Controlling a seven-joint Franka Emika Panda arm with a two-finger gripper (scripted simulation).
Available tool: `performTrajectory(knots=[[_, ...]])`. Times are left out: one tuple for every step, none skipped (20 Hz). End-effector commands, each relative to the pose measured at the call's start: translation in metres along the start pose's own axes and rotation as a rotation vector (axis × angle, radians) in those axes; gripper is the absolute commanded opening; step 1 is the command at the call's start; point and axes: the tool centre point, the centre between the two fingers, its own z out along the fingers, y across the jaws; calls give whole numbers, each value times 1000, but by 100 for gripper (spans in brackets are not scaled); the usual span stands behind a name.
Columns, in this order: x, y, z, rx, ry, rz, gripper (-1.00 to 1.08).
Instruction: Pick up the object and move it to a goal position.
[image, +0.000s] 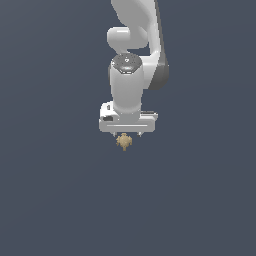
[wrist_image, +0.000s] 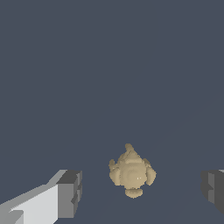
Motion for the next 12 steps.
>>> performTrajectory(knots=[[0,0,0,0,0,0,100],[0,0,0,0,0,1,100],[0,1,0,1,2,3,100],[1,3,-1,3,4,7,100],[2,5,-1,6,7,12,100],[3,8,-2,9,12,18,100],[4,11,-3,13,16,24,100],[5,14,-4,15,20,28,100],[6,16,-5,18,23,30,100],[7,17,-6,19,26,30,100],[7,18,-7,20,27,29,100],[7,18,-7,20,27,28,100]])
